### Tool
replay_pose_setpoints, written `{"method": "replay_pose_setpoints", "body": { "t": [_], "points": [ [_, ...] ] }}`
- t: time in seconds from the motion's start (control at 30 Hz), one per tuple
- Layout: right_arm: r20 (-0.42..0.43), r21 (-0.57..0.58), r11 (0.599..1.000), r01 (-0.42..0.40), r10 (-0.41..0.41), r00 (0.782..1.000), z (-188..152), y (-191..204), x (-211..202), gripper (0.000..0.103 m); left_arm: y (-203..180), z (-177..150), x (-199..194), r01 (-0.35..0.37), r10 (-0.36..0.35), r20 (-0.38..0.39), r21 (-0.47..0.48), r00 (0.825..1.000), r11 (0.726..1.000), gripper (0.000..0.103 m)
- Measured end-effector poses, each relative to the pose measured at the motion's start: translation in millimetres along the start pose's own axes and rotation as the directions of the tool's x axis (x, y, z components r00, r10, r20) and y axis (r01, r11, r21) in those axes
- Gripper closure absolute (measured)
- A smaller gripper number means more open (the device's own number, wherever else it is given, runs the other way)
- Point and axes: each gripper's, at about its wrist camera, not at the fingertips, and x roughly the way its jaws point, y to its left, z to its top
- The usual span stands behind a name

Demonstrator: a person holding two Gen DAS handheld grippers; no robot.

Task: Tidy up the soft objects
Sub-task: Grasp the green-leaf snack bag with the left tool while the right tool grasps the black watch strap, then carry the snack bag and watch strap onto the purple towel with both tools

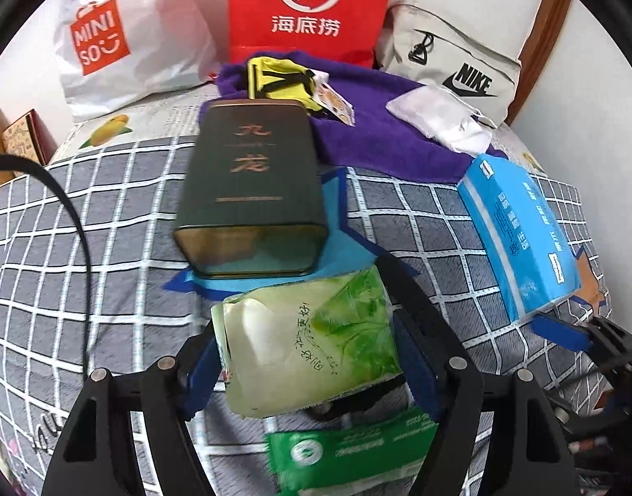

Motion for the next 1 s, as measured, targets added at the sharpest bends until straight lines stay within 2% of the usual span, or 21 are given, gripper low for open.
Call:
{"method": "replay_pose_setpoints", "body": {
  "t": [0.2,0.3,0.37,0.4,0.43,0.5,0.6,0.73,0.8,0.93,1.0],
  "points": [
    [-0.097,-0.093,0.995,0.033,-0.042,0.994,2,16,36,0.044,16,-3,-9,0.027,-0.026,0.02,-0.029,0.999,0.999,0.028],
    [-0.085,-0.133,0.99,0.051,-0.062,0.994,2,21,43,0.044,18,-4,-11,0.035,-0.034,0.024,-0.036,0.999,0.999,0.028],
    [-0.076,-0.157,0.986,0.059,-0.071,0.995,4,25,45,0.054,19,-4,-10,0.031,-0.029,0.03,-0.042,0.999,0.999,0.028],
    [-0.055,-0.19,0.98,0.06,-0.072,0.996,5,29,47,0.067,19,-4,-10,0.031,-0.029,0.031,-0.041,0.999,0.999,0.028],
    [-0.047,-0.211,0.976,0.06,-0.071,0.996,4,31,48,0.074,19,-4,-9,0.032,-0.031,0.032,-0.041,0.999,0.999,0.028],
    [-0.055,-0.19,0.981,0.051,-0.062,0.997,5,27,44,0.083,20,-6,-9,0.027,-0.026,0.036,-0.044,0.999,0.999,0.028],
    [-0.077,-0.135,0.988,0.074,-0.085,0.993,-2,15,29,0.083,23,-9,-6,0.04,-0.039,0.034,-0.055,0.999,0.998,0.028],
    [-0.122,-0.13,0.991,0.042,-0.058,0.991,-17,12,19,0.083,25,-11,-2,0.053,-0.051,0.021,-0.064,0.998,0.997,0.028],
    [-0.119,-0.126,0.991,0.047,-0.062,0.991,-17,13,19,0.081,25,-11,-3,0.058,-0.057,0.024,-0.063,0.998,0.996,0.028],
    [-0.12,-0.119,0.993,0.025,-0.039,0.992,-7,13,29,0.063,28,-10,-5,0.058,-0.056,0.031,-0.071,0.998,0.996,0.027],
    [-0.103,-0.16,0.986,0.051,-0.069,0.992,-6,20,35,0.062,30,-10,-5,0.054,-0.051,0.032,-0.077,0.998,0.996,0.027]
  ]
}}
